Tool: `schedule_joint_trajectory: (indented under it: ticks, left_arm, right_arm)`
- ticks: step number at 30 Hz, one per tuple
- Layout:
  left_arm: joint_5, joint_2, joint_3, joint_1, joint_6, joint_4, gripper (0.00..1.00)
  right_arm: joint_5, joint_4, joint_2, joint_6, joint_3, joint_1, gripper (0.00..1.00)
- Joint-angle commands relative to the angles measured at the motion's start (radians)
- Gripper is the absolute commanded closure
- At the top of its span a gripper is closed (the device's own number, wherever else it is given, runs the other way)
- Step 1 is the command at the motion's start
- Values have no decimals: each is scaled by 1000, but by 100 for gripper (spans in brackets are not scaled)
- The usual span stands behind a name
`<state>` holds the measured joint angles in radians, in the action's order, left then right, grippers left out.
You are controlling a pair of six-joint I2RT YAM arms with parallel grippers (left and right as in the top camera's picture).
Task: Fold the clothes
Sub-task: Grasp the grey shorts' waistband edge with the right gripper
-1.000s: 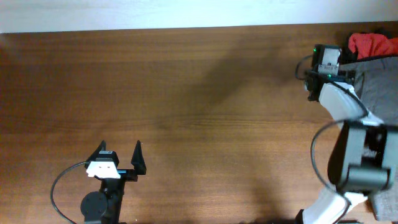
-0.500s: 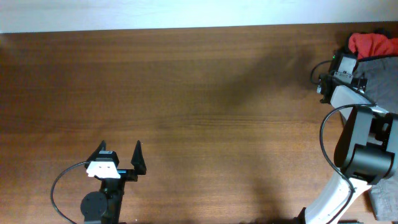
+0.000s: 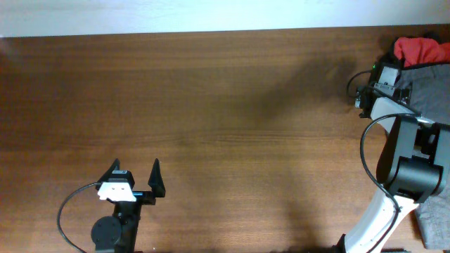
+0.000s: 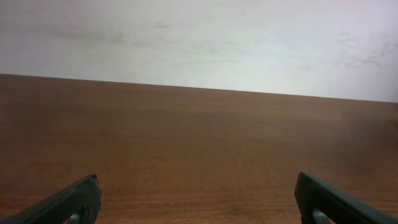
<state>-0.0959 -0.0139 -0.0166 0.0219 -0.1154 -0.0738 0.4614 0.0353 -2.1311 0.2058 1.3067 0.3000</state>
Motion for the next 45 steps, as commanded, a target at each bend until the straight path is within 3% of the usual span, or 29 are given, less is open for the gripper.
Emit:
schedule_joint_trajectory:
  ticks: [1, 18, 21, 24, 26, 28, 34, 37, 45]
  left_arm:
    - [7, 8, 8, -4, 16, 2, 1]
    - [7, 8, 8, -4, 16, 2, 1]
    - [7, 8, 8, -4, 16, 2, 1]
    - [7, 8, 8, -4, 16, 2, 1]
    - [7, 8, 8, -4, 16, 2, 1]
    - [7, 8, 8, -4, 16, 2, 1]
    - [7, 8, 8, -4, 16, 2, 1]
    - [7, 8, 8, -4, 16, 2, 1]
    - [7, 8, 8, -4, 16, 2, 1]
  right_arm:
    - [33, -7, -19, 4, 12, 3, 6]
    - [97, -22, -80, 23, 12, 29, 7]
    - [124, -26, -84, 26, 12, 31, 11]
    - [124, -33, -84, 26, 12, 31, 19]
    - [124, -32, -84, 26, 12, 31, 30]
    - [124, -32, -84, 26, 12, 30, 48]
    - [151, -32, -82, 25, 13, 24, 70]
    - [206, -28, -61, 21, 13, 0, 96]
    - [206, 19, 60, -94, 14, -28, 96]
